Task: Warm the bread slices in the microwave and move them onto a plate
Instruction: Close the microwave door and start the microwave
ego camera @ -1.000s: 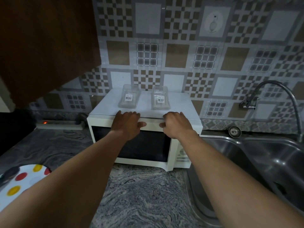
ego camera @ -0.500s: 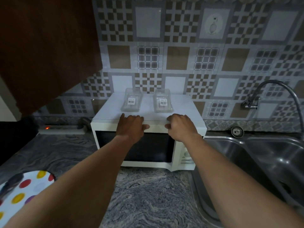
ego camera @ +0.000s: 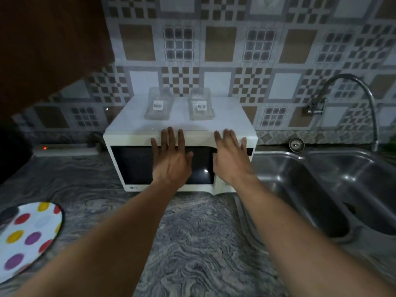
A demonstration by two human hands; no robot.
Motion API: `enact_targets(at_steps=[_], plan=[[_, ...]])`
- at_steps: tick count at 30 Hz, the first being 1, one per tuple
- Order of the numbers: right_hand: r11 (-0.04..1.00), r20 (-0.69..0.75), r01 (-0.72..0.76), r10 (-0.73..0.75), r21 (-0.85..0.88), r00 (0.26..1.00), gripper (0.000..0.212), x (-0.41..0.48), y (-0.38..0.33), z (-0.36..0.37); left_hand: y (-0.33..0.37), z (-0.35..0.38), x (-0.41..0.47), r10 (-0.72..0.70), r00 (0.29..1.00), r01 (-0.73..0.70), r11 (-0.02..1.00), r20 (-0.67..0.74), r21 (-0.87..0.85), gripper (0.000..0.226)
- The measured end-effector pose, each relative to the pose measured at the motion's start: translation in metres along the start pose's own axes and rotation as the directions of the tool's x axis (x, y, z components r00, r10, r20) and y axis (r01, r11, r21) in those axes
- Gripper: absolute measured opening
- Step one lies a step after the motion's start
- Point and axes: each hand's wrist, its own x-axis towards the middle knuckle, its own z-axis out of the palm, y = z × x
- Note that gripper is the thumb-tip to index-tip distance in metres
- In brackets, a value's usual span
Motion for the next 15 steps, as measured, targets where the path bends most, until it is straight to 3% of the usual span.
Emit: enact_targets(at_steps=[3,7,11,15], plan=[[0.995,-0.073,-0.075,0.08,0.069,0.994,0.077,-0.025,0.014,0.006,0.019,0.02,-0.034,0.022,0.997,-0.027,0.997,-0.072,-0.07,0.071],[0.951,-0.117,-0.198,0.23,0.238,0.966,0.082,-0.052,0.033,0.027,0.04,0.058,-0.079,0.04,0.999,-0.038,0.993,0.013,-0.113,0.069],[0.849,-0.043,-0.306,0.358,0.431,0.933,0.089,-0.072,0.053,0.057,0.052,0.102,-0.11,0.02,0.983,0.01,0.986,0.184,-0.164,0.068],[0.755,0.114,-0.42,0.424,0.504,0.899,0.075,-0.077,0.071,0.087,0.061,0.141,-0.123,0.005,0.942,0.058,0.983,0.334,-0.176,0.067]])
